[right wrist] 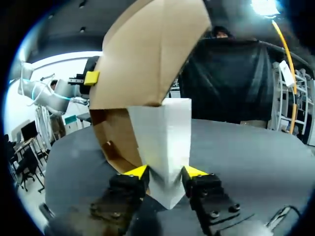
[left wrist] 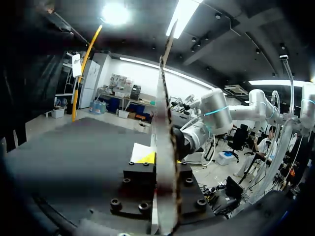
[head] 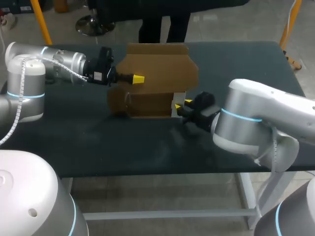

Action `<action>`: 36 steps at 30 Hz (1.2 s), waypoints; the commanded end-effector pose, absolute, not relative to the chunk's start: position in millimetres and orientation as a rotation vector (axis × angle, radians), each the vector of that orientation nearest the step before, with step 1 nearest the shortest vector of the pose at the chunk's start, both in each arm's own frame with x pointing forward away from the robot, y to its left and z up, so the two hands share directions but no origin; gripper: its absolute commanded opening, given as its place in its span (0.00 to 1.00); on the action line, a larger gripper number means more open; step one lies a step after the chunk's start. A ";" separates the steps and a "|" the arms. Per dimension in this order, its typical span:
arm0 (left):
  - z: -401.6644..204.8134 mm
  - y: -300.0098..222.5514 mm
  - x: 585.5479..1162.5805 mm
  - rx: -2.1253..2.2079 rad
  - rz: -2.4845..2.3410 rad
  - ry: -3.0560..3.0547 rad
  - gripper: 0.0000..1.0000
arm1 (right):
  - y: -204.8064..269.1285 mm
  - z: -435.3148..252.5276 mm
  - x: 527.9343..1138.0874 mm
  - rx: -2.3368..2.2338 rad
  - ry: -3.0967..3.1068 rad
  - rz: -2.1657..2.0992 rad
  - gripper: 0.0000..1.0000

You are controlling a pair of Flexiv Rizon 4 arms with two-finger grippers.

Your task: Assemble the packaging by folding the flat box into shape, placing the metal phone stand inside, and closing the box properly

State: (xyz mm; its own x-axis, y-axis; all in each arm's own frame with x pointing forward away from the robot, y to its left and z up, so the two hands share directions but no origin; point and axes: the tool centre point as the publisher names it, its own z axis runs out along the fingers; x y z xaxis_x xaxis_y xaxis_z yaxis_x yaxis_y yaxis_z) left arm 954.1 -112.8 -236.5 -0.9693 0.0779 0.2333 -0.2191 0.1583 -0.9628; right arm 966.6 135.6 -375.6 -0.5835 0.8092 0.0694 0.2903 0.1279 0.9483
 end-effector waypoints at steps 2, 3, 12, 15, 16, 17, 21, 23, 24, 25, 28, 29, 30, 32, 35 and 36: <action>-241.4 -114.5 953.7 0.133 1.894 -2.202 0.00 | 143.6 -379.4 971.0 1.178 1.789 1.308 0.46; -241.4 -114.5 953.7 0.133 1.894 -2.202 0.00 | 143.5 -379.2 971.6 1.182 1.786 1.303 0.45; -241.4 -114.5 953.7 0.133 1.894 -2.202 0.00 | 143.4 -376.1 975.0 1.239 1.761 1.240 0.34; -241.4 -114.5 953.7 0.133 1.894 -2.202 0.00 | 143.9 -376.1 976.2 1.249 1.762 1.224 0.33; -241.4 -114.5 953.7 0.133 1.894 -2.202 0.00 | 144.3 -375.9 976.5 1.254 1.759 1.206 0.33; -241.4 -114.5 953.7 0.133 1.894 -2.202 0.00 | 144.7 -375.9 977.1 1.256 1.759 1.203 0.33; -241.4 -114.5 953.7 0.133 1.894 -2.202 0.00 | 145.4 -375.1 978.6 1.268 1.758 1.185 0.31; -241.4 -114.5 953.7 0.133 1.894 -2.202 0.00 | 145.2 -374.1 979.6 1.276 1.755 1.181 0.30; -241.4 -114.5 953.7 0.133 1.894 -2.202 0.00 | 145.1 -373.7 979.9 1.282 1.753 1.175 0.29; -241.4 -114.5 953.7 0.133 1.894 -2.202 0.00 | 145.2 -373.2 980.3 1.286 1.751 1.171 0.27; -241.4 -114.5 953.7 0.133 1.894 -2.202 0.00 | 146.0 -372.6 981.6 1.297 1.750 1.162 0.24; -241.4 -114.5 953.7 0.133 1.894 -2.202 0.00 | 146.2 -372.4 982.2 1.303 1.751 1.155 0.22; -241.4 -114.5 953.7 0.133 1.894 -2.202 0.00 | 146.3 -372.1 982.7 1.312 1.750 1.145 0.21; -241.4 -114.5 953.7 0.133 1.894 -2.202 0.00 | 145.9 -371.9 983.7 1.315 1.750 1.145 0.20; -241.4 -114.5 953.7 0.133 1.894 -2.202 0.00 | 144.9 -371.1 985.0 1.332 1.750 1.128 0.16; -241.4 -114.5 953.7 0.133 1.894 -2.202 0.00 | 144.6 -370.9 985.3 1.340 1.751 1.125 0.14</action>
